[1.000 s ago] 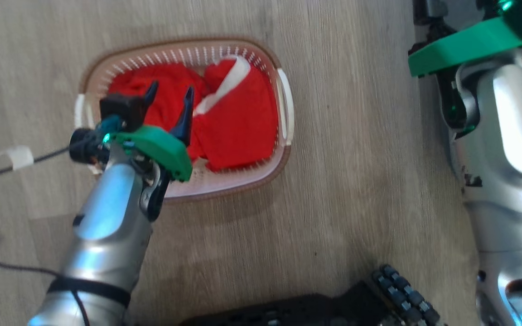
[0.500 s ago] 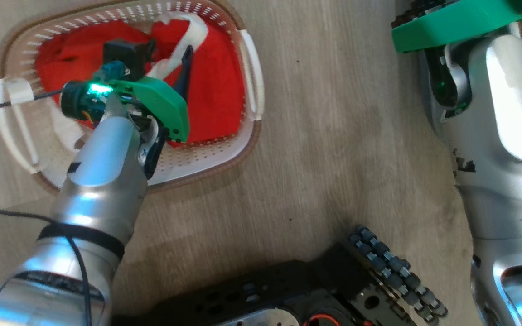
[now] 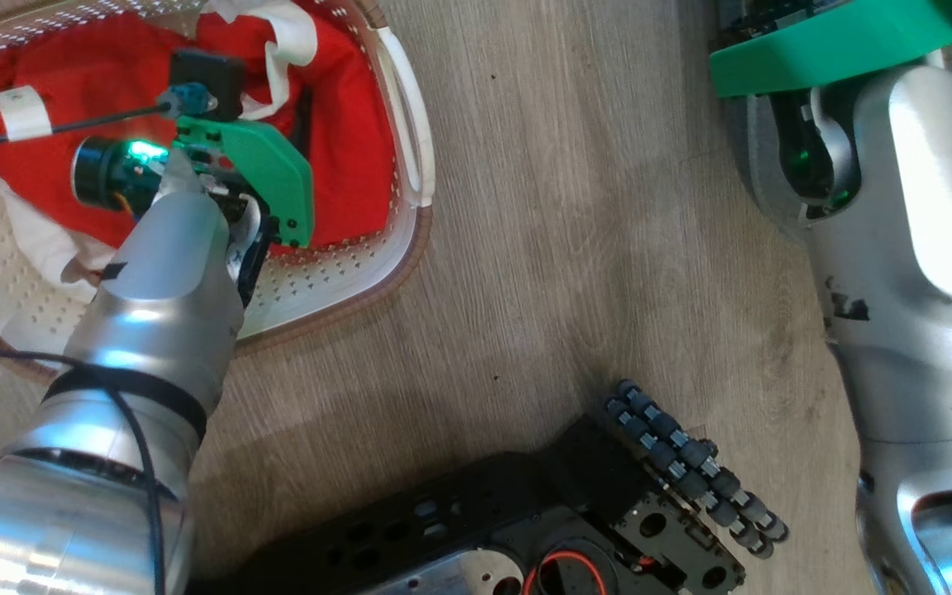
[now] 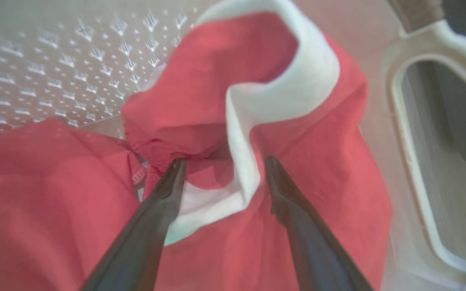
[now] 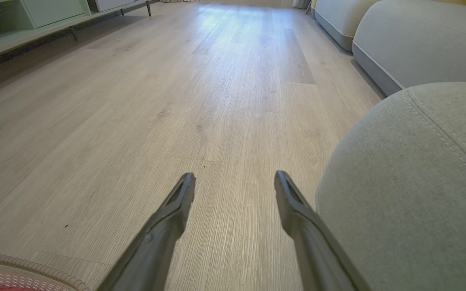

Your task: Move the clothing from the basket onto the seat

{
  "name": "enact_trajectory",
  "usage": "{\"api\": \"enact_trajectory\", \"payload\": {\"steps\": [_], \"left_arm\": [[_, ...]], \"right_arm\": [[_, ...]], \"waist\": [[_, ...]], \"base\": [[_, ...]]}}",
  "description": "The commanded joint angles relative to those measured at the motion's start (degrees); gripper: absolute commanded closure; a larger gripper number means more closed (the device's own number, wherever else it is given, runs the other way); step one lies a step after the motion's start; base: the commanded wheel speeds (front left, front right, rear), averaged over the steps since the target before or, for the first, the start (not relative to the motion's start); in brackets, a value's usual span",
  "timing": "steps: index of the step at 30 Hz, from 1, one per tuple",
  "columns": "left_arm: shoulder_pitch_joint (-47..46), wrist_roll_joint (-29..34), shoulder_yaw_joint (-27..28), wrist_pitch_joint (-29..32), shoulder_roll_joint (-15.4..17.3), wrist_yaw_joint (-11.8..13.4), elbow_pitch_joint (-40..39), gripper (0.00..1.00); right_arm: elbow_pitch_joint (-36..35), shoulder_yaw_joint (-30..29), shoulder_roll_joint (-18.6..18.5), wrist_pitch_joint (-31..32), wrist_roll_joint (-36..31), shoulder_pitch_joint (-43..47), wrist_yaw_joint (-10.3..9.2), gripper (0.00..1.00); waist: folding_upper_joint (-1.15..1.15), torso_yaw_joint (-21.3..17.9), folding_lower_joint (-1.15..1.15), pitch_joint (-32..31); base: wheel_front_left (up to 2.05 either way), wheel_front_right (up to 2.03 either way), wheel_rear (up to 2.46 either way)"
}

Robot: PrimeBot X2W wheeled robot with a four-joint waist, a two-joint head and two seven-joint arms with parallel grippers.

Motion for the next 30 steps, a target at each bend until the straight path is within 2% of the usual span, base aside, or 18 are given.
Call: {"api": "enact_trajectory", "payload": {"steps": [1,3,4,5,10,15,21,30], "left_arm": [[1.04,0.18,0.34,-0.16,0.85,-0.36,-0.35,0.0],[0.85,0.72,-0.69,-0.08,0.85,-0.83,0.02,0.0],[0.8,1.01,-1.11,-0.11,0.93,-0.98,0.19,0.55],[0.8,1.19,-1.42,-0.14,1.12,-1.14,0.35,1.0],[0.78,1.05,-1.83,-0.73,2.0,-1.97,0.67,1.0],[2.85,-0.28,-1.56,-1.22,1.67,-2.99,0.62,1.0],[7.74,-2.42,-0.49,-1.44,1.16,-3.67,-3.04,1.0],[15.19,-3.49,2.58,-1.46,0.98,-3.37,-10.29,1.0]], "right_arm": [[-1.98,0.44,0.85,-0.36,0.52,2.57,-0.01,0.0],[-2.04,0.42,0.85,-0.36,0.92,2.77,-0.01,0.0],[-2.07,0.47,0.86,-0.36,1.03,2.81,-0.01,0.0],[-2.09,0.54,0.86,-0.36,1.16,2.82,-0.01,0.0],[-1.96,0.62,0.86,-0.36,2.22,2.46,-0.01,0.0],[-0.83,-0.09,0.86,-0.36,1.46,3.06,-0.01,0.0],[1.3,-0.71,0.86,-0.36,-0.52,4.67,-0.01,0.0],[5.02,-0.19,0.74,-0.36,-1.31,8.34,-0.01,0.0]], "waist": [[0.0,-0.08,0.0,0.03],[0.0,-0.2,0.0,0.08],[0.0,-0.27,0.0,0.04],[0.0,-0.34,0.0,-0.05],[0.0,-0.37,0.0,-1.42],[0.0,1.61,0.0,-5.46],[0.0,5.4,0.0,-12.83],[0.0,9.28,0.0,-23.7]], "base": [[0.0,0.0,0.0],[0.0,0.0,0.0],[0.0,0.0,0.0],[0.0,0.0,0.0],[0.0,0.0,0.0],[0.0,0.0,0.0],[0.0,0.0,0.0],[0.0,0.0,0.0]]}}
